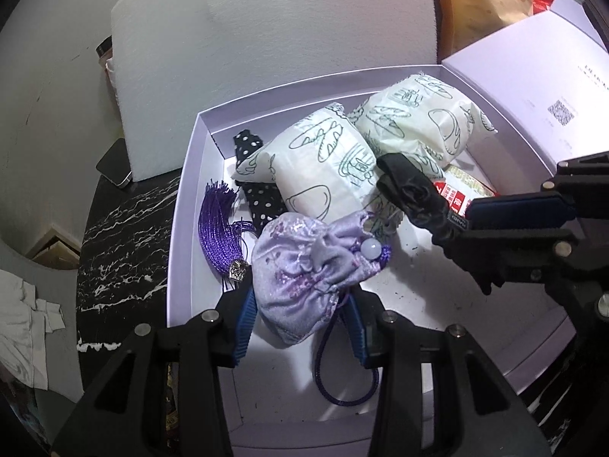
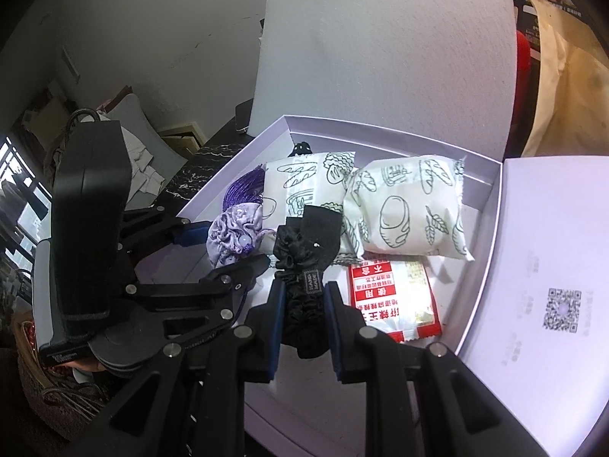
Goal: Organize objects
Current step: 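Open the left tool over the box while the right tool releases the scrunchie, then withdraw both tools from the box toward the gold snack wrapper, then grasp the small black square object with the left tool while the right tool grasps the gold wrapper, then lift the black object with the left tool while the right tool lifts the wrapper toward the box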
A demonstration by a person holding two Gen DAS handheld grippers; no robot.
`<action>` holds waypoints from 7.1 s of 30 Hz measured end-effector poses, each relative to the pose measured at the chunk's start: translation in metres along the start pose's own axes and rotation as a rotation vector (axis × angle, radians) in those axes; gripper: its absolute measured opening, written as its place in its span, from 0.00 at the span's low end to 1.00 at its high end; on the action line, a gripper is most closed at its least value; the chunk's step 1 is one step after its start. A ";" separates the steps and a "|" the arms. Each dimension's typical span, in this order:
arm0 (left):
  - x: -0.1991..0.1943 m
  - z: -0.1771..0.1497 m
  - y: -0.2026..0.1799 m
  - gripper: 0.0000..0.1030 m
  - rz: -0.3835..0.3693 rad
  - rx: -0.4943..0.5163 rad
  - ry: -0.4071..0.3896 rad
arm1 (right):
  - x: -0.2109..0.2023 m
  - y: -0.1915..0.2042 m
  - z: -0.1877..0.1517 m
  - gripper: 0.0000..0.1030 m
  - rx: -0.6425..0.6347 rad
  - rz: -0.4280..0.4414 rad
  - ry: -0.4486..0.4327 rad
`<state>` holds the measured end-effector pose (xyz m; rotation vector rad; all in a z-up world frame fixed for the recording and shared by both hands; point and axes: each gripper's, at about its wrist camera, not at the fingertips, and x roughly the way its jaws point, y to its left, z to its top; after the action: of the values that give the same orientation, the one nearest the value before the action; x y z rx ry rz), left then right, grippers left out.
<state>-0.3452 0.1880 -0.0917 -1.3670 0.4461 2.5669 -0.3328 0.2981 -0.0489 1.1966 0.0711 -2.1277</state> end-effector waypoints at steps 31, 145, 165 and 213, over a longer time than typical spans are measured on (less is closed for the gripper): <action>-0.023 0.017 0.002 0.59 -0.012 -0.032 -0.060 | -0.017 -0.003 0.002 0.47 0.011 -0.104 -0.028; -0.115 -0.218 0.133 0.70 0.017 -0.429 0.016 | 0.063 0.198 -0.031 0.21 -0.114 0.041 -0.074; -0.127 -0.233 0.114 0.40 -0.042 -0.399 0.027 | 0.037 0.197 -0.060 0.09 -0.126 0.023 -0.065; -0.149 -0.243 0.023 0.40 -0.084 -0.247 0.034 | -0.049 0.177 -0.179 0.84 -0.173 -0.071 -0.083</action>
<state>-0.0822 0.0752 -0.0920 -1.4743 0.0754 2.6001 -0.0806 0.2535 -0.0660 1.0175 0.2581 -2.1813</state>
